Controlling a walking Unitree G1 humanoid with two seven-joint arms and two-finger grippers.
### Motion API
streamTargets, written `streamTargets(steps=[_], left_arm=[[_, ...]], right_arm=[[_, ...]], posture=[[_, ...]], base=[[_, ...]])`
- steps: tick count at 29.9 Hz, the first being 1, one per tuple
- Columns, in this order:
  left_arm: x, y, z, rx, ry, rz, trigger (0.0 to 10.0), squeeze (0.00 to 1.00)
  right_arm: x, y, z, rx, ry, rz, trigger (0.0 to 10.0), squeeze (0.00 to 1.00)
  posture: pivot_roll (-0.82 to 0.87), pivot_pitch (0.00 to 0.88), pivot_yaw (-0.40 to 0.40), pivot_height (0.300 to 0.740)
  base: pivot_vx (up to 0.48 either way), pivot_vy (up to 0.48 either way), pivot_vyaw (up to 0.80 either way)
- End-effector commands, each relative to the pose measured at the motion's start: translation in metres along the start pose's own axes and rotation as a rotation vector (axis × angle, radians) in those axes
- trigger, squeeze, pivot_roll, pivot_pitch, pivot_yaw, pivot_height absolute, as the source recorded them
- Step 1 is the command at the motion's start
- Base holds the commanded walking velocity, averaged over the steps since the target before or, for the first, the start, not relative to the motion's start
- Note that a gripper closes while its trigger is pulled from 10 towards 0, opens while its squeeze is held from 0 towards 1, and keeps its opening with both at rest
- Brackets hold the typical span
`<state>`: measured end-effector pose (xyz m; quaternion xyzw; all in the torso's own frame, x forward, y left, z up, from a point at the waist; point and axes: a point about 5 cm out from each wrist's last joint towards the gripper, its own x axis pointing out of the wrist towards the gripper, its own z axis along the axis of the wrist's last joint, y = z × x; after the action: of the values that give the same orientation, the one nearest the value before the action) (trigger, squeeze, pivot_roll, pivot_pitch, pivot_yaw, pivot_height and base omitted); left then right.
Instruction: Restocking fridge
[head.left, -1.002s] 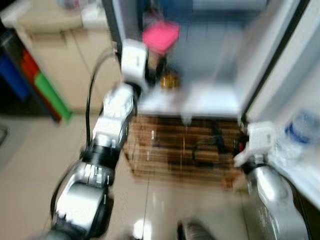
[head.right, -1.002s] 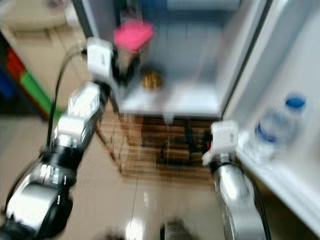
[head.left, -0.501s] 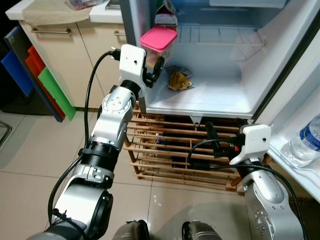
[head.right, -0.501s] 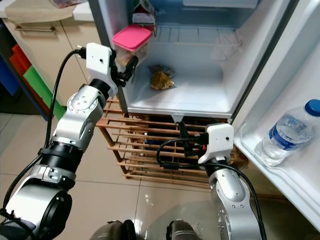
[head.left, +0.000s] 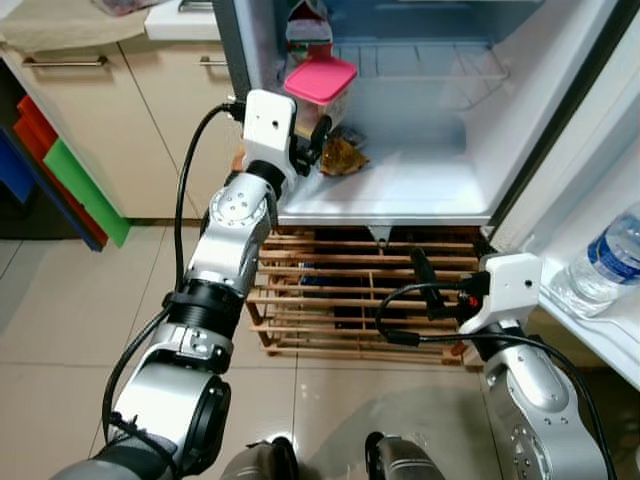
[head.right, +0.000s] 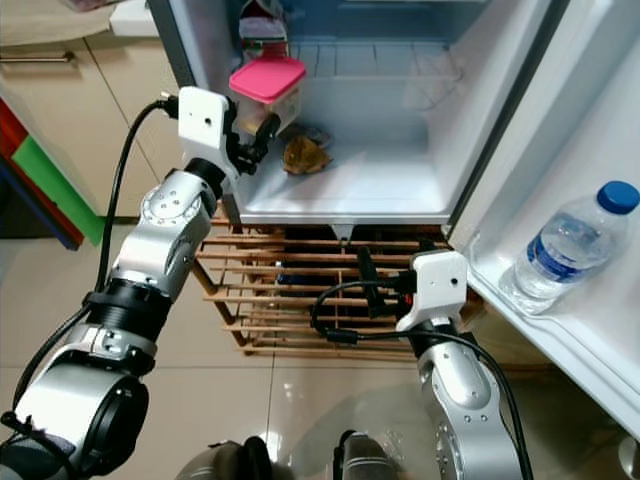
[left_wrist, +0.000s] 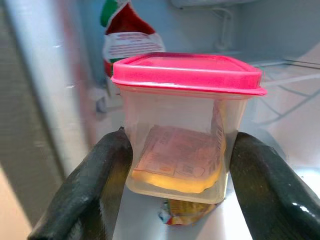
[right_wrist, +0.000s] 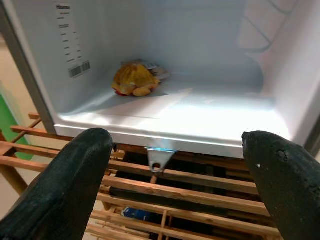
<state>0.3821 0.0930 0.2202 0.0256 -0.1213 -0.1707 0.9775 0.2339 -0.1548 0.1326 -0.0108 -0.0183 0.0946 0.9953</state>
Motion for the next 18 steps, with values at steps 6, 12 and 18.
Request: streamTargets(steps=[6, 12, 18], left_arm=[[0.011, -0.007, 0.012, -0.011, -0.036, -0.023, 10.0, 0.0], [0.018, -0.015, 0.017, -0.024, -0.048, -0.041, 10.0, 0.0], [0.021, -0.018, 0.019, -0.06, -0.055, -0.031, 10.0, 0.0]], right_arm=[[-0.005, 0.003, 0.001, -0.003, 0.004, 0.003, 10.0, 0.0], [-0.009, 0.005, -0.002, -0.004, 0.028, 0.002, 10.0, 0.0], [-0.014, 0.006, 0.001, -0.006, 0.016, -0.001, 10.0, 0.0]], posture=[[-0.27, 0.182, 0.068, 0.74], [-0.29, 0.189, 0.076, 0.74], [-0.3, 0.197, 0.08, 0.74]], base=[[0.0, 0.0, -0.61], [0.0, 0.0, -0.36], [0.0, 0.0, -0.25]])
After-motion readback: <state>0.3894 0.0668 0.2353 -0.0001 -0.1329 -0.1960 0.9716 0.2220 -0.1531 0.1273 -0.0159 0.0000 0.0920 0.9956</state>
